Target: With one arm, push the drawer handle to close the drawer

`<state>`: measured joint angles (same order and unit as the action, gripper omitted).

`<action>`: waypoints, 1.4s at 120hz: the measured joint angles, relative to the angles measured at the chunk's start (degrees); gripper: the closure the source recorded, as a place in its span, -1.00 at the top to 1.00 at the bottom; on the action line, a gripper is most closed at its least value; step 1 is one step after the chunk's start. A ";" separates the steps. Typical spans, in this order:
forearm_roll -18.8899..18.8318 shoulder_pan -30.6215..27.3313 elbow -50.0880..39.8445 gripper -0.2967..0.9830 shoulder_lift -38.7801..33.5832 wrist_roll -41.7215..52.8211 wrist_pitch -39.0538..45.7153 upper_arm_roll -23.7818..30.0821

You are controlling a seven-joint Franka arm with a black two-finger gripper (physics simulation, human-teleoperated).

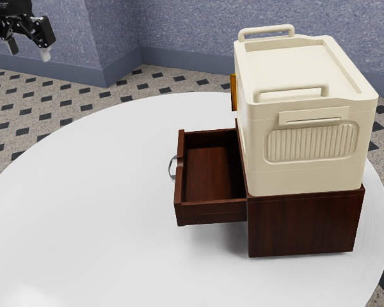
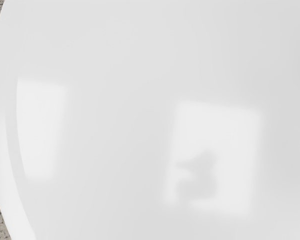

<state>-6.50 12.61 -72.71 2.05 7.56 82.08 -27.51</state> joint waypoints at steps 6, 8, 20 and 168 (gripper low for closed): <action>0.27 0.06 -0.08 0.51 -0.04 0.00 0.00 -0.08; 0.40 0.07 -0.11 0.51 -0.05 0.00 0.00 -0.10; 0.84 0.20 1.92 0.51 -1.63 0.01 -0.22 0.25; -5.70 -12.73 -62.19 0.51 -27.15 2.20 25.15 9.15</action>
<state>-12.21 -0.13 -134.89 -25.10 9.76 107.23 -18.36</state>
